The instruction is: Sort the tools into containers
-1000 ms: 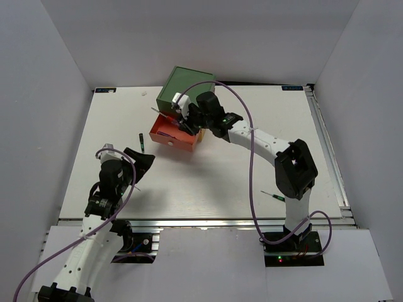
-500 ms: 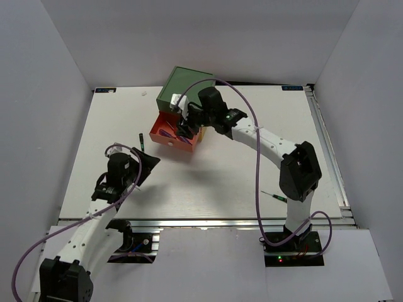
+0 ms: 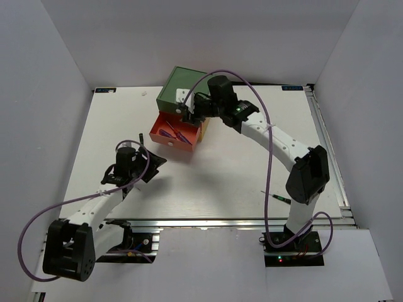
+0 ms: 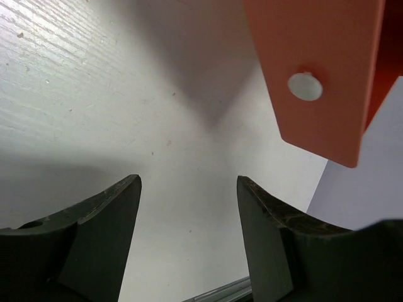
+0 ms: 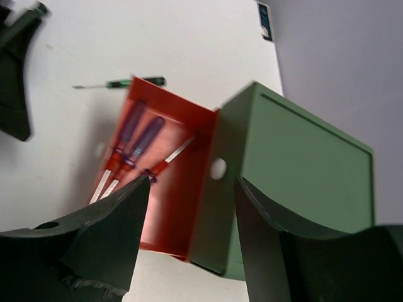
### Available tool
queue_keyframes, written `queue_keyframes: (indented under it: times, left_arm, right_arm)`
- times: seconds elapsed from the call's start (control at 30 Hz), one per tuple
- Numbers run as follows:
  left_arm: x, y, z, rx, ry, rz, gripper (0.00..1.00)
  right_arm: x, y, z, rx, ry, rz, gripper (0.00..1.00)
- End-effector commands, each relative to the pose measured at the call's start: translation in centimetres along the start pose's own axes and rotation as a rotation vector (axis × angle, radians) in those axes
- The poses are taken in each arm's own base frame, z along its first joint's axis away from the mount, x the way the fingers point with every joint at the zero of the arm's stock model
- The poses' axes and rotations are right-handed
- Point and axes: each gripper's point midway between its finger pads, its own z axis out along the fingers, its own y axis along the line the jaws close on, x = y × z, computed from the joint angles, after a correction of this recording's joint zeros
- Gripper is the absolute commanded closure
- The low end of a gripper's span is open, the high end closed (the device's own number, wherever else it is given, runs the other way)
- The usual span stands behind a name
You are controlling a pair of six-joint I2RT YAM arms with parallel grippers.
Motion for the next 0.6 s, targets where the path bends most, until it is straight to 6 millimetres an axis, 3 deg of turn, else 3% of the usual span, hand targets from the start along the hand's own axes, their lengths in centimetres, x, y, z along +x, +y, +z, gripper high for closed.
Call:
queue_keyframes:
  times: [0.0, 0.23, 0.37, 0.57]
  left_arm:
    - [-1.1, -2.6, 0.5, 0.083, -0.013, 0.021, 0.28]
    - [-1.4, -2.9, 2.0, 0.086, 0.001, 0.034, 0.30]
    - [-2.0, -3.7, 2.7, 0.097, 0.001, 0.046, 0.31]
    - [-2.9, -5.0, 4.2, 0.111, 0.004, 0.056, 0.35]
  right_arm:
    - [1.0, -4.0, 0.1, 0.108, 0.030, -0.084, 0.37]
    - [4.0, -6.4, 0.4, 0.161, 0.072, -0.041, 0.39]
    - [5.6, -6.1, 0.9, 0.139, 0.099, -0.019, 0.43]
    - [6.3, -5.1, 0.8, 0.094, 0.105, 0.021, 0.57]
